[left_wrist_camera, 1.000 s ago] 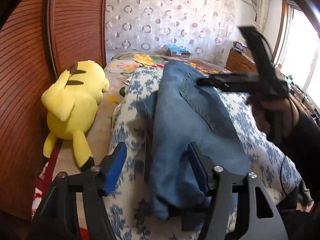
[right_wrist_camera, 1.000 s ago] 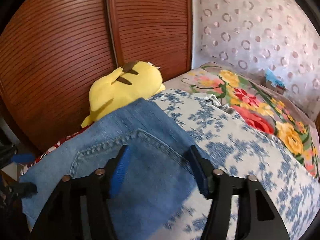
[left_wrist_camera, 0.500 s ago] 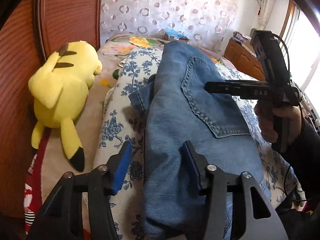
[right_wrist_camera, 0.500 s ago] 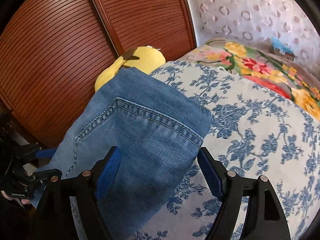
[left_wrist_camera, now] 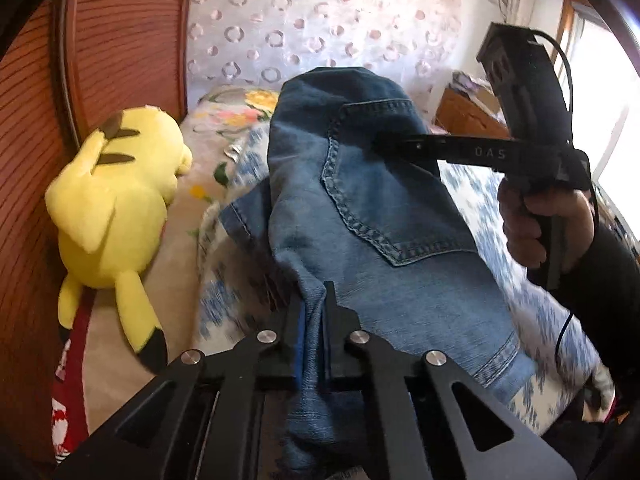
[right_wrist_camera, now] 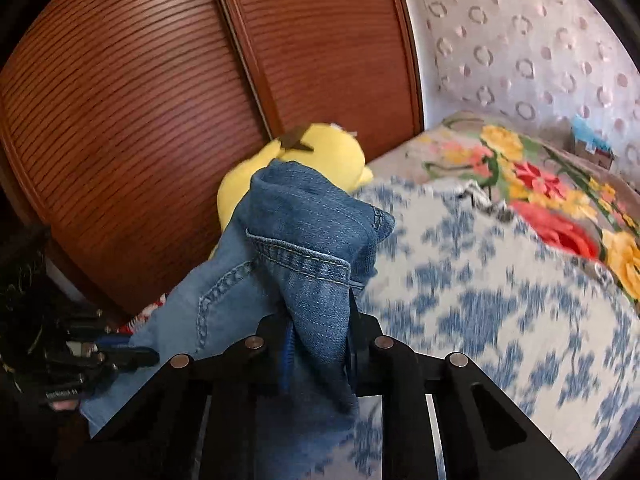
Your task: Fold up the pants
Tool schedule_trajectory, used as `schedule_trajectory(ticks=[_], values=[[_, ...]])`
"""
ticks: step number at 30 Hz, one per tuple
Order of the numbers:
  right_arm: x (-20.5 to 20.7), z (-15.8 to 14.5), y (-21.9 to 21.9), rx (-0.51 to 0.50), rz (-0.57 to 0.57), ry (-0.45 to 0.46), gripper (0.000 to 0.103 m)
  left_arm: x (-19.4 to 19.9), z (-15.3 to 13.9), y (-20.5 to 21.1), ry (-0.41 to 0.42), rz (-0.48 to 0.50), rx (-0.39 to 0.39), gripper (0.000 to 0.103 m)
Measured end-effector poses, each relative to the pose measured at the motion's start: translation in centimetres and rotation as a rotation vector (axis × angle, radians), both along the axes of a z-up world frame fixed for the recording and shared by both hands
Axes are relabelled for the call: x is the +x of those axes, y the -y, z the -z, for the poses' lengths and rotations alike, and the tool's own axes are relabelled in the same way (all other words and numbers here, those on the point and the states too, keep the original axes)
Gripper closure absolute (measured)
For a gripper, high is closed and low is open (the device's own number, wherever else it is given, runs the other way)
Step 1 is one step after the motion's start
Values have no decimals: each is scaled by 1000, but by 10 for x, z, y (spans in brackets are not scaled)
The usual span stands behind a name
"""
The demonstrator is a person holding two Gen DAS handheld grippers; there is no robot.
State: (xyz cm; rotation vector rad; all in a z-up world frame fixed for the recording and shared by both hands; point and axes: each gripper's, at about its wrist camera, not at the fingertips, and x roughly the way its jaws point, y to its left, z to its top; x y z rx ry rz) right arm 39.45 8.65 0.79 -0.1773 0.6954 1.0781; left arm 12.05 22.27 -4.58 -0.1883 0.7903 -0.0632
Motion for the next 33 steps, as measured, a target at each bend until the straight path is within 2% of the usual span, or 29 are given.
schedule_trajectory(ticks=[4, 9, 14, 17, 19, 22, 24, 26, 28, 31, 33], values=[[17, -14, -12, 36, 28, 13, 83, 21, -23, -13, 43, -14, 31, 96], [51, -17, -15, 68, 109, 23, 83, 69, -44, -24, 68, -10, 88, 97], [72, -7, -24, 30, 185, 51, 82, 110, -30, -28, 29, 4, 102, 97], [84, 8, -32, -20, 204, 27, 72, 122, -12, -27, -19, 3, 108, 97], [91, 12, -39, -64, 219, 24, 58, 119, -2, -25, -37, 5, 114, 97], [94, 12, -33, -57, 245, 47, 50, 117, 5, -25, -51, -3, 117, 97], [89, 5, -28, -10, 242, 54, 50, 116, 11, -27, -63, -13, 109, 97], [73, -2, -25, 30, 237, 125, 51, 115, 17, -28, -69, -20, 112, 97], [63, -1, -27, 59, 173, 123, 68, 115, 23, -29, -73, -25, 104, 96], [65, 10, -40, 35, 158, 135, 76, 114, 22, -28, -67, -27, 102, 96], [70, 21, -52, -7, 156, 122, 76, 115, 22, -28, -68, -25, 108, 96]])
